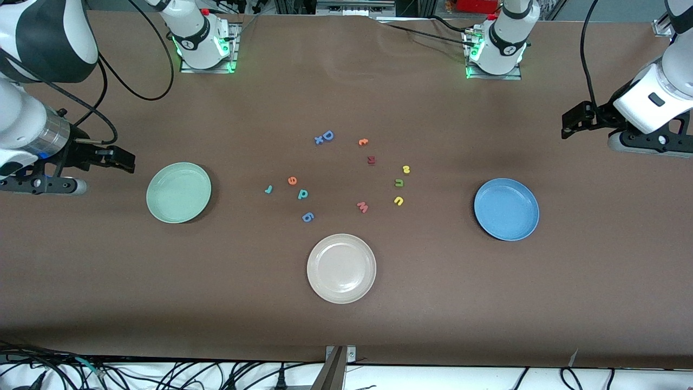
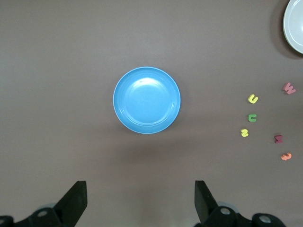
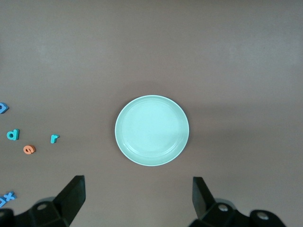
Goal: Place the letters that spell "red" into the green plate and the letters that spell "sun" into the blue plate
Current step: 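Reach the left gripper down to the green letter u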
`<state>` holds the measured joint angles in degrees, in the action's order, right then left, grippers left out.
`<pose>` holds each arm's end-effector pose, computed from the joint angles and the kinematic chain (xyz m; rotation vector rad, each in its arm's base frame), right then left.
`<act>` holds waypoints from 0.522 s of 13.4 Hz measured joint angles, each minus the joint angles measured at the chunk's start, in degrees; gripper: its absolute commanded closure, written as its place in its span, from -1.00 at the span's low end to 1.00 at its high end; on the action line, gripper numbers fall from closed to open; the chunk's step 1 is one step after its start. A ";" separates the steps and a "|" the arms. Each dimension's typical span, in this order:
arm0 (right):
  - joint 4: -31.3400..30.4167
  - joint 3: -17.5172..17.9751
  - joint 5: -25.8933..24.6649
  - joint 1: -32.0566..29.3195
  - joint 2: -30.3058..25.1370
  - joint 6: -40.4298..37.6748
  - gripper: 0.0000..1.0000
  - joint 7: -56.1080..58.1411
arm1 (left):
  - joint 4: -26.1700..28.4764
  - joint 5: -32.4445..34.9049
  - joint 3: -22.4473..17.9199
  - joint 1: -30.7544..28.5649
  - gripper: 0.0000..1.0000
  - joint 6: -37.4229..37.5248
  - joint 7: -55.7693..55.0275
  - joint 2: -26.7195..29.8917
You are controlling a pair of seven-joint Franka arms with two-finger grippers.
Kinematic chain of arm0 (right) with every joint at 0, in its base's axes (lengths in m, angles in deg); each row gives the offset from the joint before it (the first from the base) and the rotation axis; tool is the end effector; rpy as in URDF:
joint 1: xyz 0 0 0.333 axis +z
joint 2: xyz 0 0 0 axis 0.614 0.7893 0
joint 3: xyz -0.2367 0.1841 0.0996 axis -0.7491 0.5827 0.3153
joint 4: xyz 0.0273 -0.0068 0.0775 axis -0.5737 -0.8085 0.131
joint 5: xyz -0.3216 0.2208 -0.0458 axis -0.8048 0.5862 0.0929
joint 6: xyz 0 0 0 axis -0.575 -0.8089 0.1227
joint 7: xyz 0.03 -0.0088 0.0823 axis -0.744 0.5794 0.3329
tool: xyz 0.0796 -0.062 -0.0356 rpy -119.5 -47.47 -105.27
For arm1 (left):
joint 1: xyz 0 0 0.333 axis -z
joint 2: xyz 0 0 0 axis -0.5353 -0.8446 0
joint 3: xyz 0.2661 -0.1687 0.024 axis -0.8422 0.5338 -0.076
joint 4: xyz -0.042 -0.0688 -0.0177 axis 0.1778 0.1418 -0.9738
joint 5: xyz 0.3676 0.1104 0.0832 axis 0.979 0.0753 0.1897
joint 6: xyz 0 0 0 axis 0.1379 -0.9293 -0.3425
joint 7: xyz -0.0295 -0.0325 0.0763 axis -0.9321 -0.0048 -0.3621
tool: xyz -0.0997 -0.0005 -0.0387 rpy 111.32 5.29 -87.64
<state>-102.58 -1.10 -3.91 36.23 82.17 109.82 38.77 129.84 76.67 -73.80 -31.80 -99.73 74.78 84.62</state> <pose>0.6095 0.0423 0.5309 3.0777 -0.0429 -0.1056 0.5532 -0.0424 0.5895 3.1326 -0.1372 -0.1413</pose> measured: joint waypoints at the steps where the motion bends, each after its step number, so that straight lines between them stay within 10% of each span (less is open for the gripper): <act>1: 0.00 -0.04 0.00 -0.06 0.00 0.00 -0.99 0.00 | 0.08 -0.03 0.03 0.07 -1.00 0.10 0.00 -0.18; 7: 0.00 -0.06 0.00 -0.10 0.00 -0.40 -0.99 0.00 | 0.51 -0.33 0.44 5.77 -1.00 2.44 -0.05 -4.26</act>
<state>-102.58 -1.16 -3.91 36.13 82.17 109.42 38.77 130.34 76.34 -73.36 -26.02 -97.29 74.73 80.36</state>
